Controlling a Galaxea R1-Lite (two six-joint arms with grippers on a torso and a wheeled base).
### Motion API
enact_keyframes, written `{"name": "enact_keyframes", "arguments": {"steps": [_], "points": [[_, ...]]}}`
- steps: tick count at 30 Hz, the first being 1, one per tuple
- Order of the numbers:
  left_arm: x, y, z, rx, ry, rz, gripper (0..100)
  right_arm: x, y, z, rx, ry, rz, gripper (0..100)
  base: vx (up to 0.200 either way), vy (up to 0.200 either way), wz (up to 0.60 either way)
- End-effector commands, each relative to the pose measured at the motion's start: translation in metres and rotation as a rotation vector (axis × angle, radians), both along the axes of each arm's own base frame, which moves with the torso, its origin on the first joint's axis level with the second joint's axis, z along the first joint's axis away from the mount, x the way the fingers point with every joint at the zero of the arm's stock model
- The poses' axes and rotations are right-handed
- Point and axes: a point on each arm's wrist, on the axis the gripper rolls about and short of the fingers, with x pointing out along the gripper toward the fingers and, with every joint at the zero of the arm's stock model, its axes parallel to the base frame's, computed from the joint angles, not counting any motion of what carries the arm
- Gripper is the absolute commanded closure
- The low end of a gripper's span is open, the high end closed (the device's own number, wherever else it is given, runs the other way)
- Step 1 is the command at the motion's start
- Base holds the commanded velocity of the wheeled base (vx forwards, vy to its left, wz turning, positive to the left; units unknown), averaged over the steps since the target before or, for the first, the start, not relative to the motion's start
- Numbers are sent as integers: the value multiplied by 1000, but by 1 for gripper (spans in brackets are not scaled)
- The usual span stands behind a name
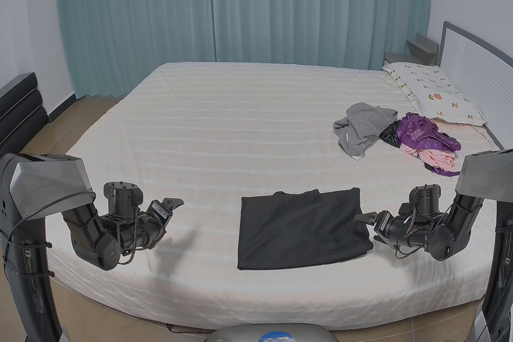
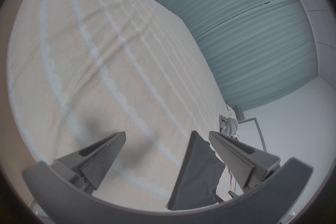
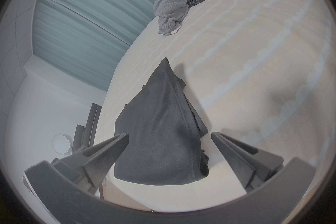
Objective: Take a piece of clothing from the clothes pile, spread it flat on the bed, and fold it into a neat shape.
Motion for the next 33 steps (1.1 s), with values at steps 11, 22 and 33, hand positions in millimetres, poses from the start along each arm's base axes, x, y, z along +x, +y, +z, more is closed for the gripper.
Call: {"name": "enact_keyframes", "arguments": {"steps": [11, 22, 33], "points": [[-4, -10, 2, -3, 6, -28, 0, 2, 1, 2, 2, -9, 0, 0, 0, -200, 0], [-3, -26, 2, 5, -4, -75, 0, 8, 7, 3, 5, -30, 15, 0, 0, -200, 0], [66, -66, -2, 131, -24, -126, 0, 25, 30, 4, 5, -77, 64, 0, 0, -18, 0]]}}
